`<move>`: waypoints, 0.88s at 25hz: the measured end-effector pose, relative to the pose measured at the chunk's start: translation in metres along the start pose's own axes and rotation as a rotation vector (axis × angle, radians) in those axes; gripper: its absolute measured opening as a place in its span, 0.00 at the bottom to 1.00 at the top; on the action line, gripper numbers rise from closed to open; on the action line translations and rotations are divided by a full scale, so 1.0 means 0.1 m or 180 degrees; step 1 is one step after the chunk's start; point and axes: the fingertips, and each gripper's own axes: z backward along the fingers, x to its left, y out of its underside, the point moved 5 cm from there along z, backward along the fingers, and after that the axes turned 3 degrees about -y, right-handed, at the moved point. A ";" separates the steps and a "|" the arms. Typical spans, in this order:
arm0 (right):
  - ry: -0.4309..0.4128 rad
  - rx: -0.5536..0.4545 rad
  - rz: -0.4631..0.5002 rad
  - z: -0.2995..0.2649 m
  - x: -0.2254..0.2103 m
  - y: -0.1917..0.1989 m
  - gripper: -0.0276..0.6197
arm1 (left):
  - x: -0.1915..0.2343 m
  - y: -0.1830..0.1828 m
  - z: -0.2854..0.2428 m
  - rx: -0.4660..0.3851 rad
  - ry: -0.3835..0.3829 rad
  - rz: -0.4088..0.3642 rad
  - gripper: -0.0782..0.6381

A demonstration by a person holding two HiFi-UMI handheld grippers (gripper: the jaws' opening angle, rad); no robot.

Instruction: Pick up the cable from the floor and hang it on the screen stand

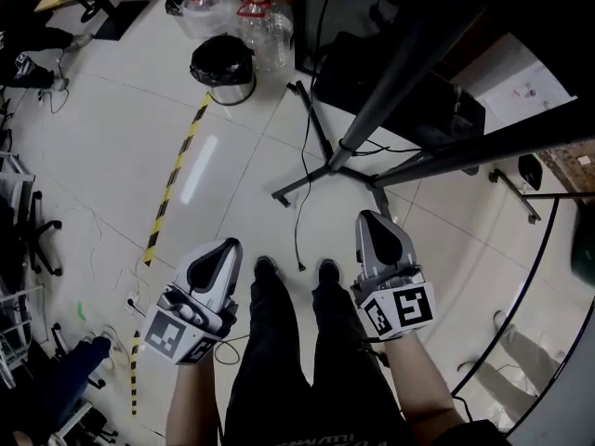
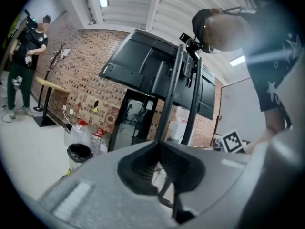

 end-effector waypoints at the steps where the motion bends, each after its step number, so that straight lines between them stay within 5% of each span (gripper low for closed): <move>1: 0.0049 0.0026 -0.0012 -0.09 -0.03 0.13 0.06 | 0.15 0.16 -0.01 0.0072 -0.0023 -0.0012 0.11; 12: 0.0087 0.0861 0.0069 -0.78 -0.17 2.06 0.11 | 0.98 1.44 -0.17 0.0187 -0.0089 0.0277 0.11; 22: 0.0041 0.1780 -0.0285 -1.23 -0.34 4.06 0.17 | 1.49 2.86 -0.18 0.0681 -0.0004 0.0345 0.11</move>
